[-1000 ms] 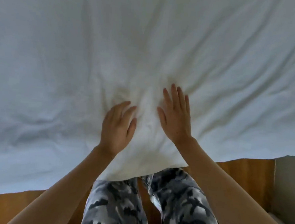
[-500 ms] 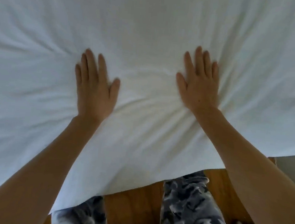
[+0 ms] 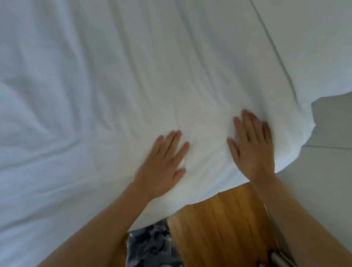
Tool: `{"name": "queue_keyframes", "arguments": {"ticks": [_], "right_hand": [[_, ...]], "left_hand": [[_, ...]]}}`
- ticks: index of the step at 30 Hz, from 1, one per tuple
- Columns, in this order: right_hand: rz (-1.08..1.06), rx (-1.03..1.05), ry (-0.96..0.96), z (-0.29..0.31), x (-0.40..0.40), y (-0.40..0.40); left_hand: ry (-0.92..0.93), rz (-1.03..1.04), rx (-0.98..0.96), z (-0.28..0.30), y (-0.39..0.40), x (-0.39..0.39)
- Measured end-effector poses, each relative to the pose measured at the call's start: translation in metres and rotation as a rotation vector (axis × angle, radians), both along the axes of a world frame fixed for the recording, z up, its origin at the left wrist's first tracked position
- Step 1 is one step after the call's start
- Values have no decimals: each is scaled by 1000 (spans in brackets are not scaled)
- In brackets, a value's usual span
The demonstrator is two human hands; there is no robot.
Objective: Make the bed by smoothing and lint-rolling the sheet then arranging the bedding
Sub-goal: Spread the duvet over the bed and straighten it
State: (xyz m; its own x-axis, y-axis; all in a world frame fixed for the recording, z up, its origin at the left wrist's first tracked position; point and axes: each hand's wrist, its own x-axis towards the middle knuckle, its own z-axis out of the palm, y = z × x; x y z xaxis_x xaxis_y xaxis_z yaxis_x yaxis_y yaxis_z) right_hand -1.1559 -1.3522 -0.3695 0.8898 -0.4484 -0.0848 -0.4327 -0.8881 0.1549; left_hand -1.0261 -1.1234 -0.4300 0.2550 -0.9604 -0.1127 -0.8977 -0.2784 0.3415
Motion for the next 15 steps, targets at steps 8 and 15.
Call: {"name": "queue_keyframes", "arguments": {"ticks": [8, 15], "right_hand": [[-743, 339, -289, 54, 27, -60], [-841, 394, -119, 69, 63, 26]], "left_hand": [[98, -295, -57, 10, -22, -4], [463, 428, -269, 49, -1, 38]]}}
